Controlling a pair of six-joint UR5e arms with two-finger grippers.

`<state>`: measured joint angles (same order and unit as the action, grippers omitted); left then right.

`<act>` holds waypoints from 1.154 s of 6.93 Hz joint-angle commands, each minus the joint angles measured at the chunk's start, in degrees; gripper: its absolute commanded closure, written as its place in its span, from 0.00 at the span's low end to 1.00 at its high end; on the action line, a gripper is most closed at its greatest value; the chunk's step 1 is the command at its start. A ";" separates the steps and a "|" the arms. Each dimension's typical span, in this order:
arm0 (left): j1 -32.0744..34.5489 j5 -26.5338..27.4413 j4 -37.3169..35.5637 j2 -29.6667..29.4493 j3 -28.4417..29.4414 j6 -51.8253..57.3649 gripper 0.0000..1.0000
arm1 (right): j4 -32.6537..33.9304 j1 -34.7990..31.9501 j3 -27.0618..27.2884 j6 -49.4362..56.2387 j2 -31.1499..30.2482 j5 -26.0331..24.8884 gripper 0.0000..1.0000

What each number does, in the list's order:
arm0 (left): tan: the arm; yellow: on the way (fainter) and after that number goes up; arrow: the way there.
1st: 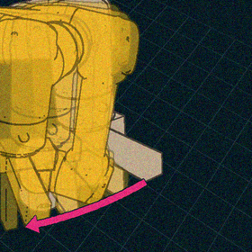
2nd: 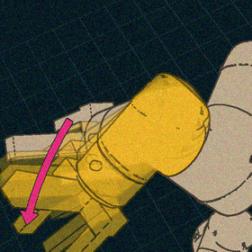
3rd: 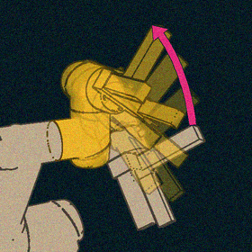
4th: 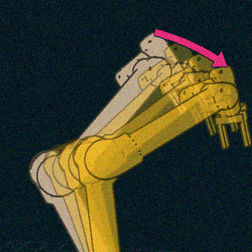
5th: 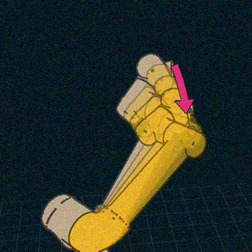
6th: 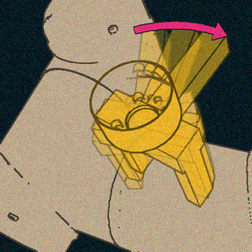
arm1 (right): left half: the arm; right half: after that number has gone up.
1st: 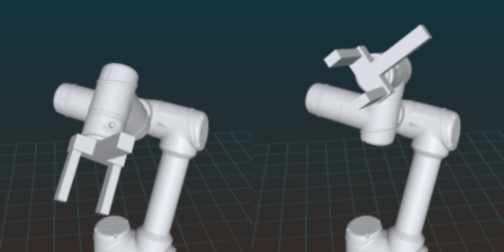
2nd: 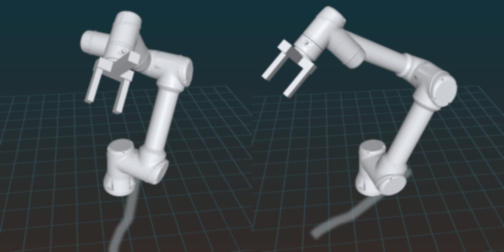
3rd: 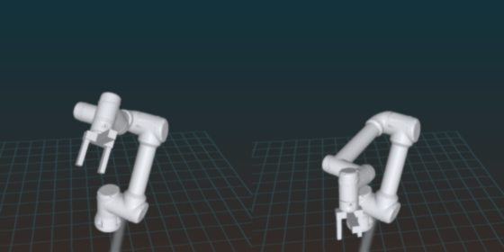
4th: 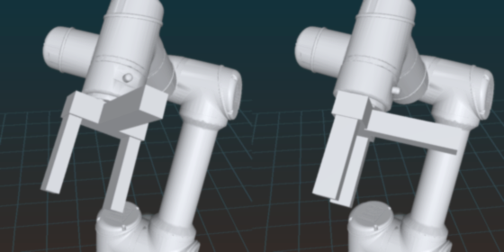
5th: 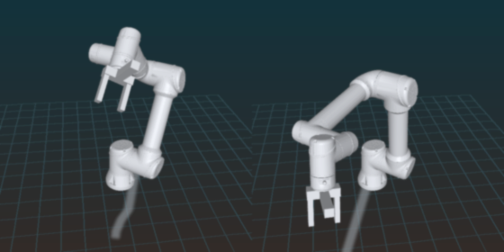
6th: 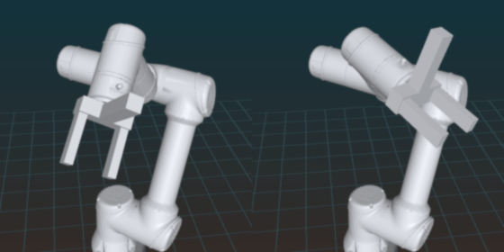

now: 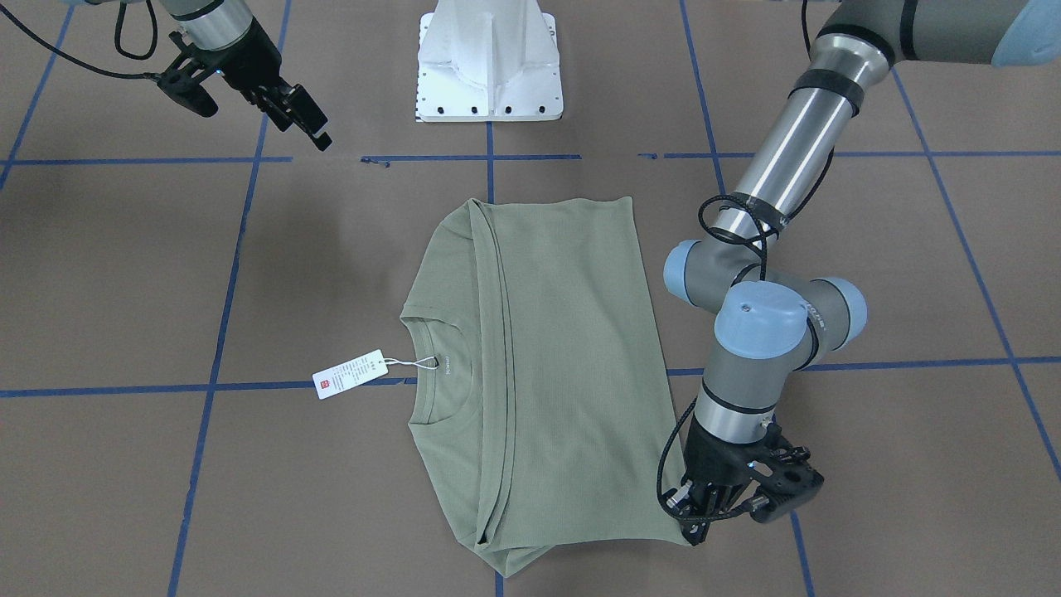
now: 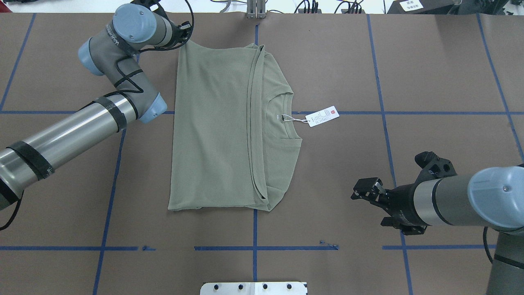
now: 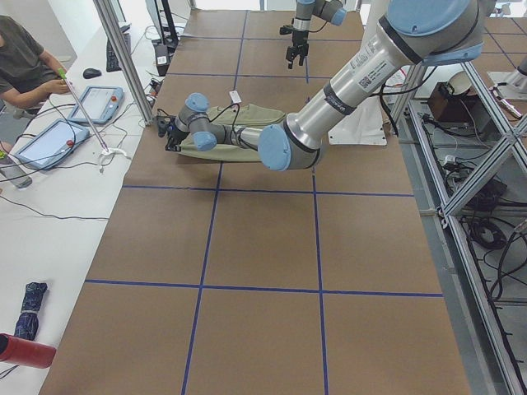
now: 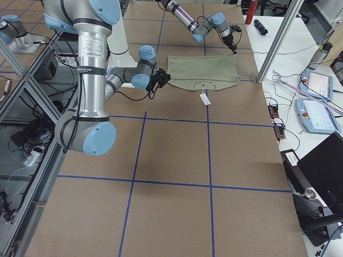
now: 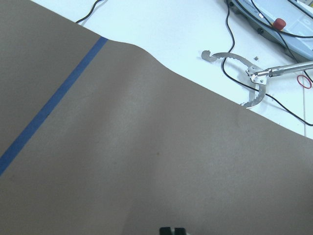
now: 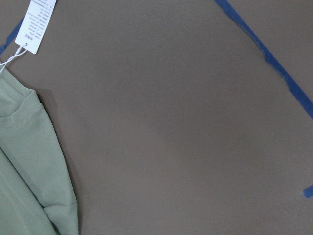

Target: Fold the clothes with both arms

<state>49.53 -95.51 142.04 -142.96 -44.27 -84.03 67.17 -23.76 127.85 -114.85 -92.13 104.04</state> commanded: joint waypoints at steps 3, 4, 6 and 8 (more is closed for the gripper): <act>-0.13 -8.88 -0.44 14.17 -20.73 -0.17 0.53 | 23.83 -1.29 -10.02 11.31 27.52 0.74 0.00; -0.39 -9.07 -0.44 16.55 -24.08 -0.26 0.53 | 23.80 0.53 -12.86 17.14 29.71 -1.88 0.00; -0.40 -9.16 -0.36 18.76 -25.52 -0.26 0.53 | 23.71 4.23 -15.77 44.05 31.22 -9.51 0.00; -0.40 -9.25 -0.27 19.90 -25.52 -0.26 0.53 | 22.84 7.75 -19.19 59.97 34.19 -15.96 0.01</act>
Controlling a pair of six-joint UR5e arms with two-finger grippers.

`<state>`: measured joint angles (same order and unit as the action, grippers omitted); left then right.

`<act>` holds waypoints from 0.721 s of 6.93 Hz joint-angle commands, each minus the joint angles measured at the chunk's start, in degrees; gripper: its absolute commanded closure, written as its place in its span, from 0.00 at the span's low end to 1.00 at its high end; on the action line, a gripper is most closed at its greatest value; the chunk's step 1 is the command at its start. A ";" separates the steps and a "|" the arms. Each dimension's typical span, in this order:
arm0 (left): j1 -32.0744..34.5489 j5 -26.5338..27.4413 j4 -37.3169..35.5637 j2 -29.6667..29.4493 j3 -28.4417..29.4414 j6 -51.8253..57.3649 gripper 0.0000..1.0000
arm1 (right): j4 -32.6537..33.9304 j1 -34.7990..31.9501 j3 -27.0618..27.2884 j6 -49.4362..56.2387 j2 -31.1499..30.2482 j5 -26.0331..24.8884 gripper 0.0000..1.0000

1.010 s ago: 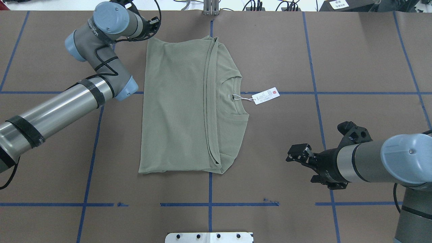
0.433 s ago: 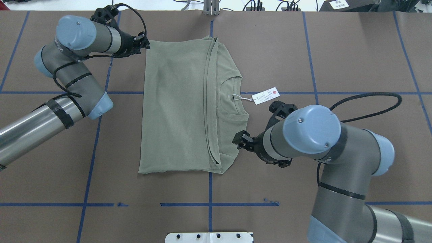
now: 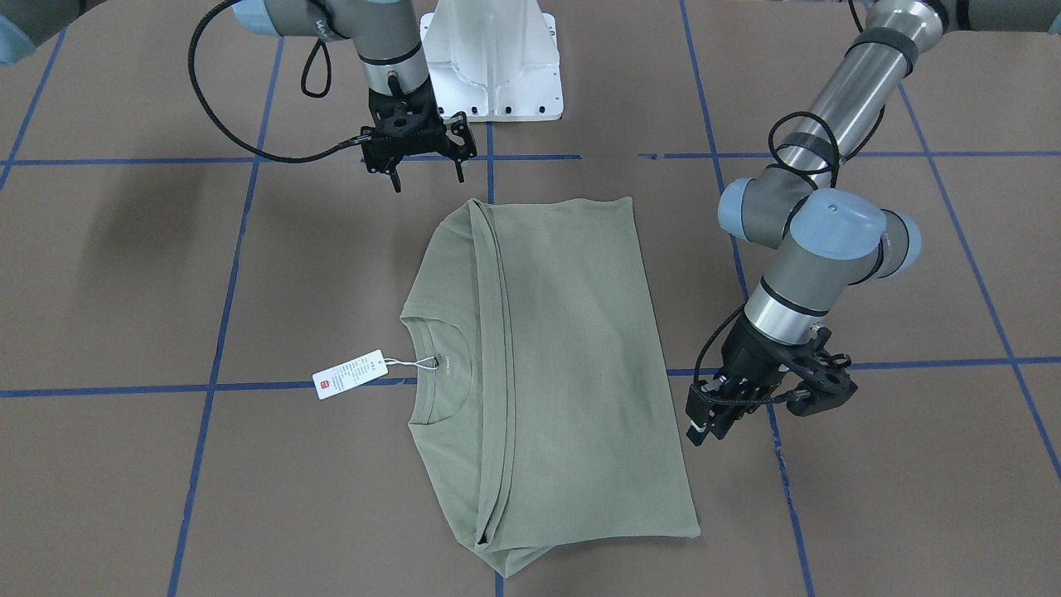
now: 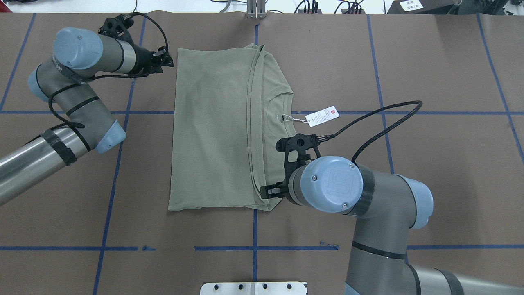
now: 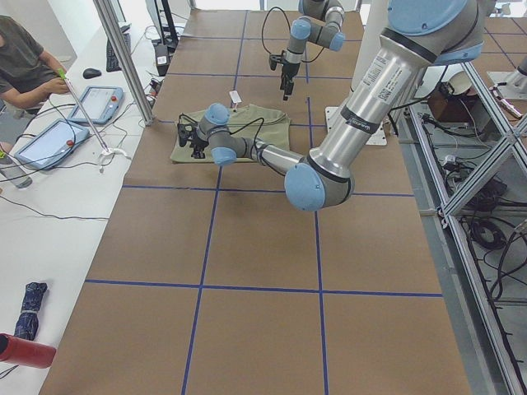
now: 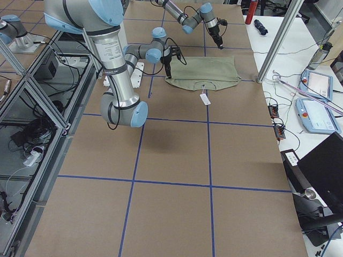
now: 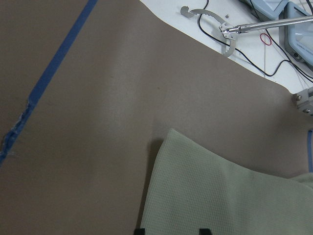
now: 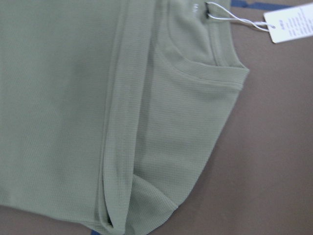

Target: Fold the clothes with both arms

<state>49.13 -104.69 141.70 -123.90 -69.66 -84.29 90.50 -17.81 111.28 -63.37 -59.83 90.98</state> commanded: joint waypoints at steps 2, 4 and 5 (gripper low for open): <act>0.00 0.01 0.59 1.73 -0.13 0.09 0.53 | -5.05 3.55 -8.78 10.80 3.23 -5.43 0.22; 0.00 0.01 0.51 1.82 -0.04 0.00 0.53 | -6.74 4.71 -9.59 12.48 3.41 -7.74 0.46; 0.00 0.01 0.51 1.82 0.05 0.00 0.53 | -6.83 4.80 -9.59 12.40 3.41 -7.74 0.64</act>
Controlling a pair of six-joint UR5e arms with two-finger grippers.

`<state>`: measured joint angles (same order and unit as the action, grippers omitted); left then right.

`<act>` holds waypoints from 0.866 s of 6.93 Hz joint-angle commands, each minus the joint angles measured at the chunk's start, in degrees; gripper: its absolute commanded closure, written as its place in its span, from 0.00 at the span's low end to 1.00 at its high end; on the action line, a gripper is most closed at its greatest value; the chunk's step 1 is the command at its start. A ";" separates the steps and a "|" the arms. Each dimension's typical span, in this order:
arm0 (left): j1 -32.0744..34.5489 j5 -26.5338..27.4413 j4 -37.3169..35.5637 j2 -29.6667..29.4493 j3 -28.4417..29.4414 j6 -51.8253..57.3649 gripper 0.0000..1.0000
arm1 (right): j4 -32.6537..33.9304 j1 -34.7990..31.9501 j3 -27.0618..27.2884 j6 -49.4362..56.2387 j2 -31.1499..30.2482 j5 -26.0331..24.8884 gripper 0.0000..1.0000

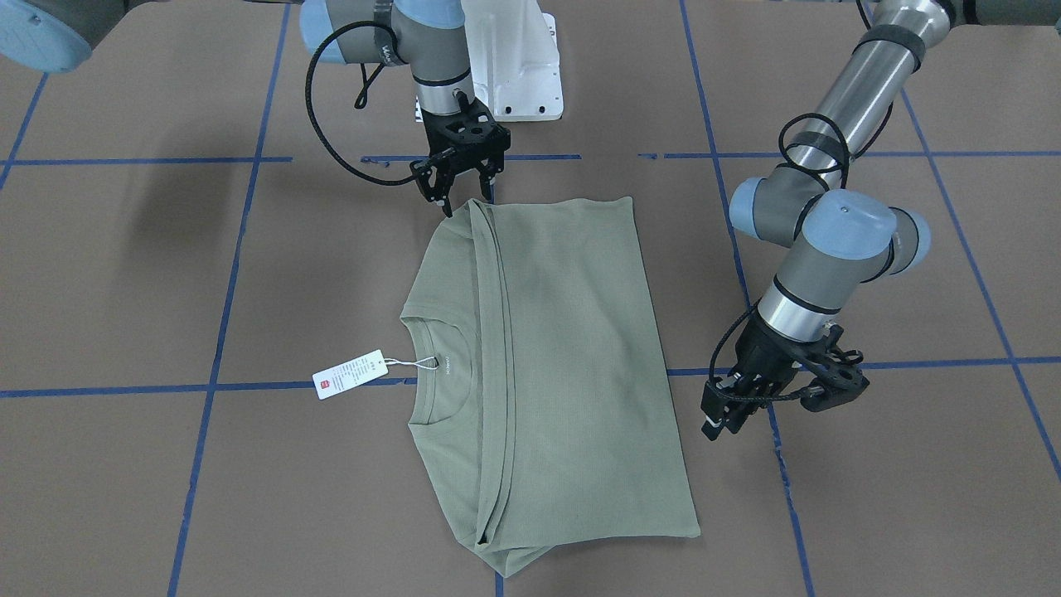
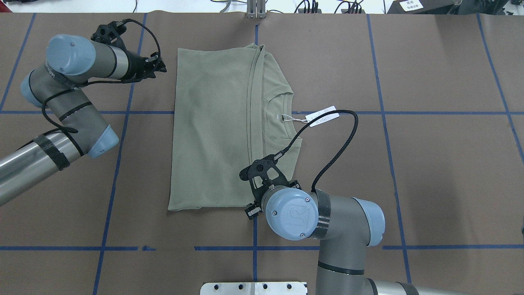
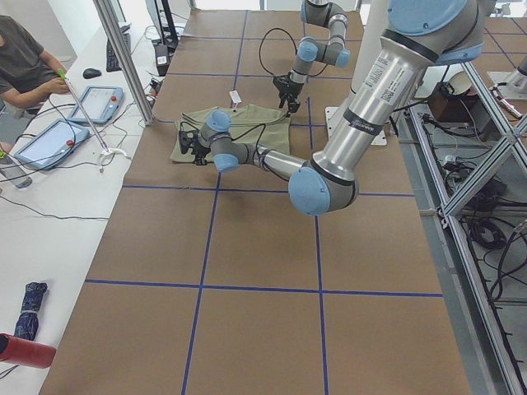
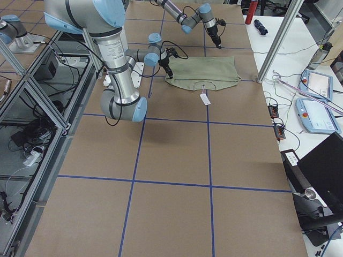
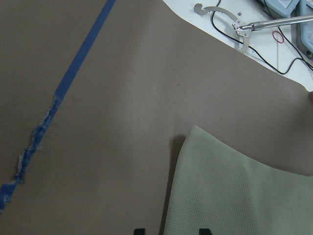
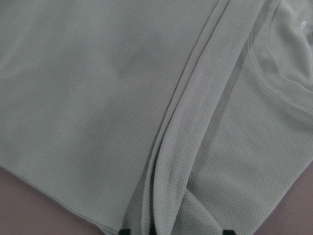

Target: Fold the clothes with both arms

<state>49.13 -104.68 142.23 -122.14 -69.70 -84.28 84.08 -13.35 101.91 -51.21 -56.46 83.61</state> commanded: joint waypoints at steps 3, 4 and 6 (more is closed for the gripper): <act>-0.09 0.00 -0.11 -0.03 0.09 -0.27 0.53 | -0.76 0.60 -0.22 -0.64 0.38 -0.46 1.00; -0.09 0.00 -0.11 -0.12 0.09 -0.27 0.53 | -1.89 0.78 -0.22 -0.73 -0.31 -0.46 1.00; -0.09 0.00 -0.28 -0.29 -0.08 -0.36 0.53 | -2.34 -1.14 0.31 0.14 -0.93 0.32 1.00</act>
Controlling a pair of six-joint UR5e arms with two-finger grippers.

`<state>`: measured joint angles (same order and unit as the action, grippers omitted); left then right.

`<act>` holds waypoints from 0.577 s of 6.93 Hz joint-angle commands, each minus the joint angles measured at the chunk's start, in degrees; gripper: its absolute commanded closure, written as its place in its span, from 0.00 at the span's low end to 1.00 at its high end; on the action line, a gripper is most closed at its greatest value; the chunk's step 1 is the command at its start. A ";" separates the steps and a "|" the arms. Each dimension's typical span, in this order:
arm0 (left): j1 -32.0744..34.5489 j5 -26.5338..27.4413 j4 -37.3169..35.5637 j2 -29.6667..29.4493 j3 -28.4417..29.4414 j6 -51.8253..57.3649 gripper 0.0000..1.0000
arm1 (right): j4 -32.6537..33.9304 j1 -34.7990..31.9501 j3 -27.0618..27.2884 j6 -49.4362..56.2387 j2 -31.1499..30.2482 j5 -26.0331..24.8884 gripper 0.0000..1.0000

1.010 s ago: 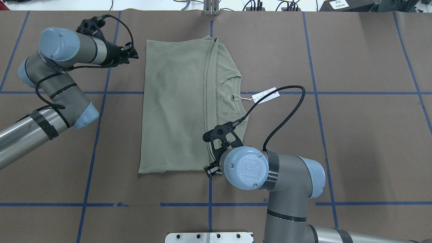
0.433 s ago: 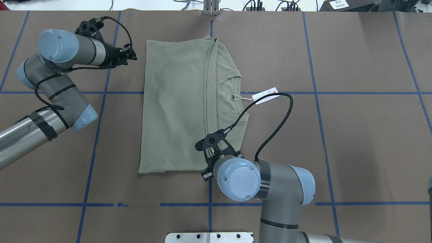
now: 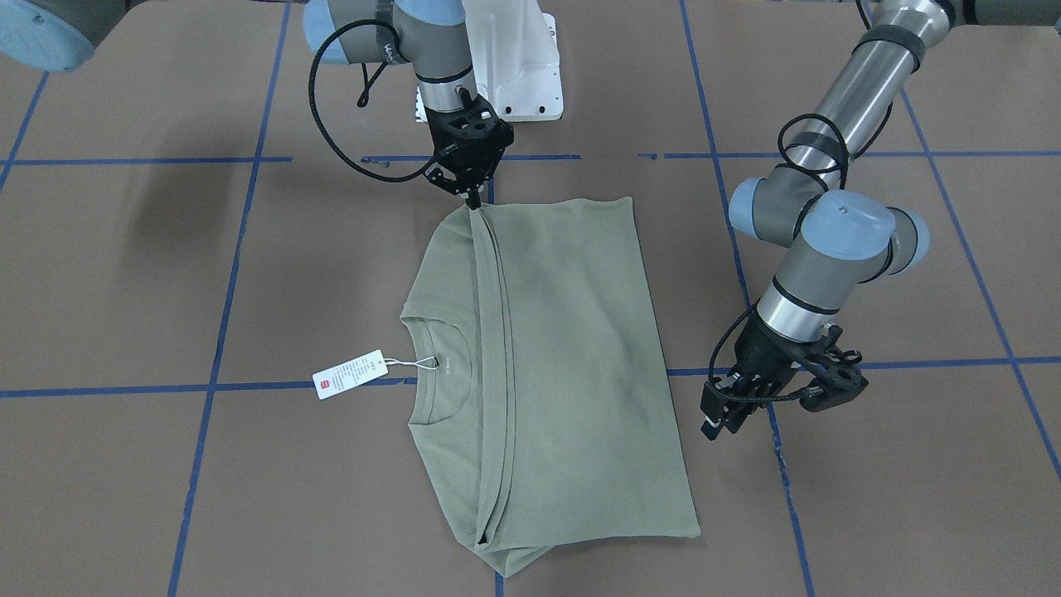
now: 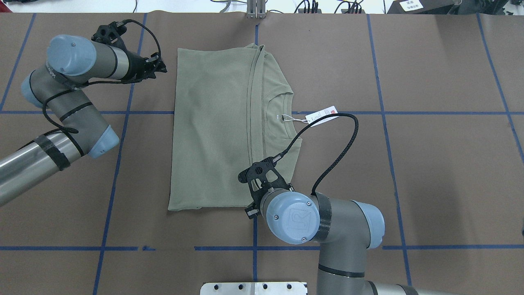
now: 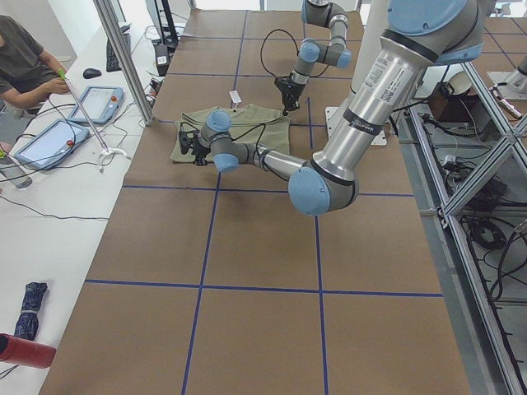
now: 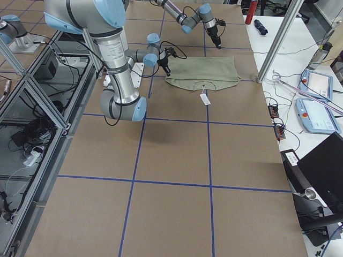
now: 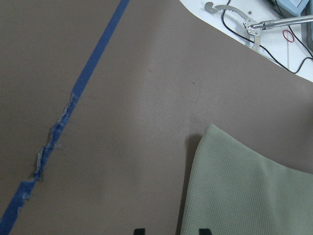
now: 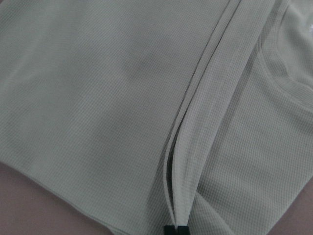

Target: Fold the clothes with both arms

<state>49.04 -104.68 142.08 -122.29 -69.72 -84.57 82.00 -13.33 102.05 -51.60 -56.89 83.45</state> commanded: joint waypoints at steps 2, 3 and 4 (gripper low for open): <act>-0.09 0.00 -0.31 -0.31 -0.15 -0.86 0.53 | -0.79 -1.35 3.48 -0.08 -6.10 0.40 1.00; -0.09 0.09 -0.31 -0.40 -0.24 -0.86 0.53 | -2.45 -0.04 3.76 -1.65 -8.48 -0.65 1.00; -0.09 0.09 -0.40 -0.49 -0.24 -0.95 0.53 | -2.46 1.45 3.77 -5.84 -8.76 -1.88 1.00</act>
<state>48.97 -104.61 141.77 -122.67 -69.93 -85.39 80.13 -13.42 105.48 -53.72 -64.24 82.85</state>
